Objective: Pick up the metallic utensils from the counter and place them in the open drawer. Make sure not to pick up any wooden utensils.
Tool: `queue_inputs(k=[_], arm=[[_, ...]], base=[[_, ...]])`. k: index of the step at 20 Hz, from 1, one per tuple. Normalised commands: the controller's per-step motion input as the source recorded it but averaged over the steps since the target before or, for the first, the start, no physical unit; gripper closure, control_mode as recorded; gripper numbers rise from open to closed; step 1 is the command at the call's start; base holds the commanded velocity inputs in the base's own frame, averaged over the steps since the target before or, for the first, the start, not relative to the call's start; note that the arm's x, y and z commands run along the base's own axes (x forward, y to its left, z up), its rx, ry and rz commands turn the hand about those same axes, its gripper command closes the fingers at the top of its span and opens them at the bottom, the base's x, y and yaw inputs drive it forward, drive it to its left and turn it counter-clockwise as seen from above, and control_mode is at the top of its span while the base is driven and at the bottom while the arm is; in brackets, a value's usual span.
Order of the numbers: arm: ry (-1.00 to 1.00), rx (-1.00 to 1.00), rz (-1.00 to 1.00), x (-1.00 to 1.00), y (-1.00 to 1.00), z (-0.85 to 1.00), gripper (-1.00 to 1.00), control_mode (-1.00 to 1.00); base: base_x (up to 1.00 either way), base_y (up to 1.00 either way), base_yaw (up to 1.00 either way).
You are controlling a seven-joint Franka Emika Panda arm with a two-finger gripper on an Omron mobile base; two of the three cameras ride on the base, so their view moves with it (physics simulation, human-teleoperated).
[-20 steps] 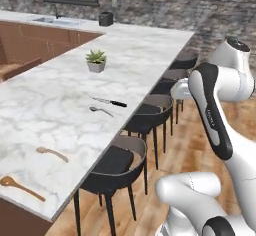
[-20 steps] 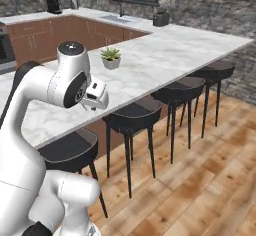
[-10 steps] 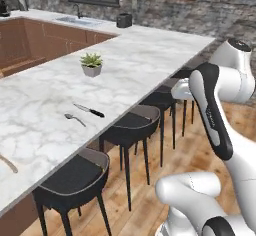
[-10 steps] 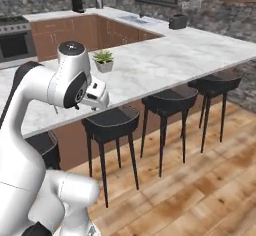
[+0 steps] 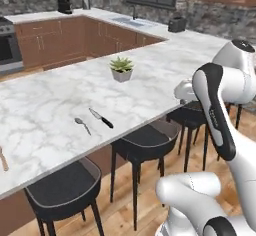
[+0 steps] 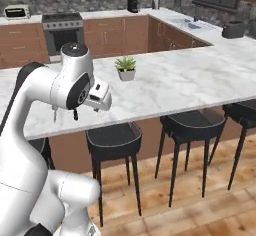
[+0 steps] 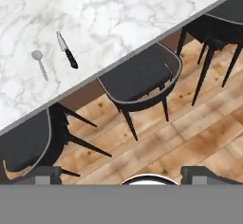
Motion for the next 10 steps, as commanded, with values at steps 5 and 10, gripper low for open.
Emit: queue_inputs(k=[5,10], arm=[[0.00,0.00,0.00,0.00,0.00,0.00,-1.00,1.00],[0.00,0.00,0.00,0.00,0.00,0.00,-1.00,1.00]], base=[[0.55,-0.03,0.69],[0.58,-0.01,0.75]])
